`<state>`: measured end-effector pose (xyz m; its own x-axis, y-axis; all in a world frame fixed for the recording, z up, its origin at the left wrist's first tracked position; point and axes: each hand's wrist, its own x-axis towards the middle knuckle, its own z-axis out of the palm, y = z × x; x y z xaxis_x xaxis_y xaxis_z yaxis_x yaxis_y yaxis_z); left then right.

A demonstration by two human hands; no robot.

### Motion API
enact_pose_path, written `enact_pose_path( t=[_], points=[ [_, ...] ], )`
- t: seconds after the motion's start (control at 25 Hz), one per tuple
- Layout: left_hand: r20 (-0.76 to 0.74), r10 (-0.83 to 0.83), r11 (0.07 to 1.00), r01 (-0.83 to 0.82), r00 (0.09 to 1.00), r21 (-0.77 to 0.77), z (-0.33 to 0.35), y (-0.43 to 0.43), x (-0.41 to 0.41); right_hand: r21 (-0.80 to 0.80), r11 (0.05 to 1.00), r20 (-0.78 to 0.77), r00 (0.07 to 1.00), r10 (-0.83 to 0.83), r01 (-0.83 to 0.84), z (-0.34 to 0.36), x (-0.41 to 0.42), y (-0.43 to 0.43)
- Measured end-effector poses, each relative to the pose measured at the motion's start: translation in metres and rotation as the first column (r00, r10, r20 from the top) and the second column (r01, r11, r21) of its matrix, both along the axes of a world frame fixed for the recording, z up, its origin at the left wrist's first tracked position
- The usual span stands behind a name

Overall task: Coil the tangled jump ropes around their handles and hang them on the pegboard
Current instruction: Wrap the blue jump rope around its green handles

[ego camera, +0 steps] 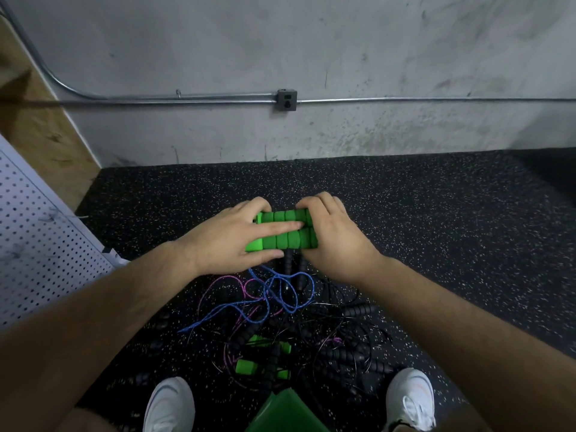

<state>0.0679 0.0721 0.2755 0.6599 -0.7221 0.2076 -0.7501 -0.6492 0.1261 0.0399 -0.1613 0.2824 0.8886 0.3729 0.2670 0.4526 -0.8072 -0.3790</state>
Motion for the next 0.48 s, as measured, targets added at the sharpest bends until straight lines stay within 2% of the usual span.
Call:
enact_pose_path(
  t=[0.12, 0.16, 0.28, 0.36, 0.4, 0.48],
  points=[
    [0.090, -0.027, 0.998, 0.021, 0.996, 0.065, 0.004, 0.002, 0.005, 0.063, 0.998, -0.001, 1.000, -0.003, 0.003, 0.002, 0.000, 0.000],
    [0.120, -0.034, 0.996, 0.024, 0.992, 0.082, 0.005, 0.004, 0.008, 0.127, 0.992, -0.049, 0.999, -0.012, 0.018, 0.002, 0.001, -0.002],
    [0.144, 0.025, 0.998, -0.032, 0.989, 0.050, 0.015, 0.012, 0.012, 0.392, 0.893, -0.354, 0.932, -0.077, 0.222, -0.001, 0.004, -0.006],
    [0.117, 0.077, 0.997, -0.078, 0.990, 0.005, 0.022, 0.016, 0.013, 0.323, 0.905, -0.482, 0.871, -0.094, 0.277, -0.012, 0.006, 0.002],
    [0.101, 0.091, 0.996, -0.091, 0.991, -0.009, 0.024, 0.017, 0.014, 0.257, 0.938, -0.495, 0.865, -0.079, 0.233, -0.019, 0.007, 0.010],
    [0.075, 0.102, 0.995, -0.100, 0.992, -0.026, 0.028, 0.016, 0.014, 0.230, 0.965, -0.507, 0.862, 0.008, 0.126, -0.029, 0.007, 0.036]
  ],
)
